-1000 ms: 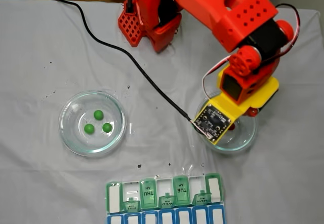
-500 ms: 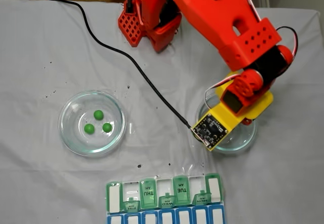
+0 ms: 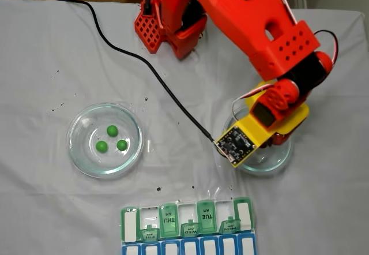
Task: Sort medicines into box.
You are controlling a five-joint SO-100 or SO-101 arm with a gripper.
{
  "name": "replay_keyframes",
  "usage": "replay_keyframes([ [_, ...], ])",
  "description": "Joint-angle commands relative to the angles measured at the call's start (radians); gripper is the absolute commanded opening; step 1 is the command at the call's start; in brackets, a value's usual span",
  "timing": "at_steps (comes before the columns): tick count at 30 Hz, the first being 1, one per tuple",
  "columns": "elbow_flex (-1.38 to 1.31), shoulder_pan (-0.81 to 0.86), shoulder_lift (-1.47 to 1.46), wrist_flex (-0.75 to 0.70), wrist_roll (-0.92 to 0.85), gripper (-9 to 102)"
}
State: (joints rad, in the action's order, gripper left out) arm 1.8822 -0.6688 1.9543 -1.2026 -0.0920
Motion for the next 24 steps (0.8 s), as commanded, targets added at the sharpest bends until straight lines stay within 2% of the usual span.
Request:
replay_keyframes([
  [1, -0.014, -0.017, 0.003, -0.008, 0.006, 22],
  [13, 0.002, -0.015, -0.009, 0.025, 0.009, 22],
  [21, 0.021, 0.006, 0.005, 0.114, 0.009, 26],
  [24, 0.026, 0.011, 0.009, 0.129, 0.009, 24],
])
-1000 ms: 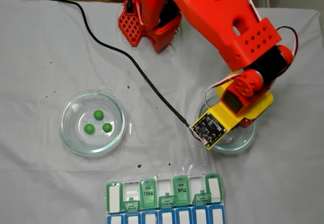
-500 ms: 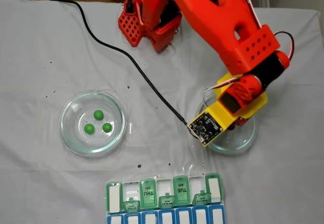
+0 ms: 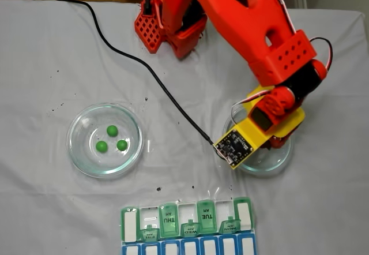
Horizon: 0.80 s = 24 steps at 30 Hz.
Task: Sort medicines into box.
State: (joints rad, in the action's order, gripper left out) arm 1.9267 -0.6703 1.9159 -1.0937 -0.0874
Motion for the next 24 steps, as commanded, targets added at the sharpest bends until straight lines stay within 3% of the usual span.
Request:
replay_keyframes([
  [1, -0.015, 0.012, 0.046, 0.021, 0.006, 24],
  [24, 0.048, 0.003, -0.009, 0.146, 0.009, 18],
])
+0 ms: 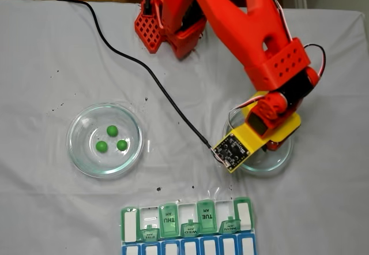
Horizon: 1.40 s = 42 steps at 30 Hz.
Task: Sort medicines into box.
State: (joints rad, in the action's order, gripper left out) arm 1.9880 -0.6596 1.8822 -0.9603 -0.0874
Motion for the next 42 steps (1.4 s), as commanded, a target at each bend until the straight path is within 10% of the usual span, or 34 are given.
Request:
replay_keyframes([
  [1, -0.011, -0.009, 0.025, 0.017, 0.009, 18],
  [42, -0.092, -0.147, -0.046, -0.195, 0.020, 22],
])
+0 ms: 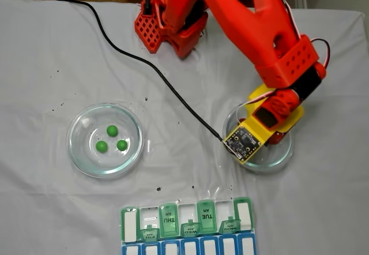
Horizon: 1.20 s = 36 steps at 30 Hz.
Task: Sort medicines into box.
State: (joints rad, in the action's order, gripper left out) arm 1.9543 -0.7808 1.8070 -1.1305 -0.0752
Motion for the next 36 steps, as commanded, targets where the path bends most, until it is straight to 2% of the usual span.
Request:
replay_keyframes([
  [1, -0.064, -0.028, 0.037, -0.034, 0.009, 22],
  [11, -0.173, -0.067, 0.049, -0.150, 0.035, 23],
  [22, -0.206, -0.135, -0.034, -0.207, 0.057, 24],
  [36, -0.143, -0.155, -0.074, -0.149, 0.084, 19],
])
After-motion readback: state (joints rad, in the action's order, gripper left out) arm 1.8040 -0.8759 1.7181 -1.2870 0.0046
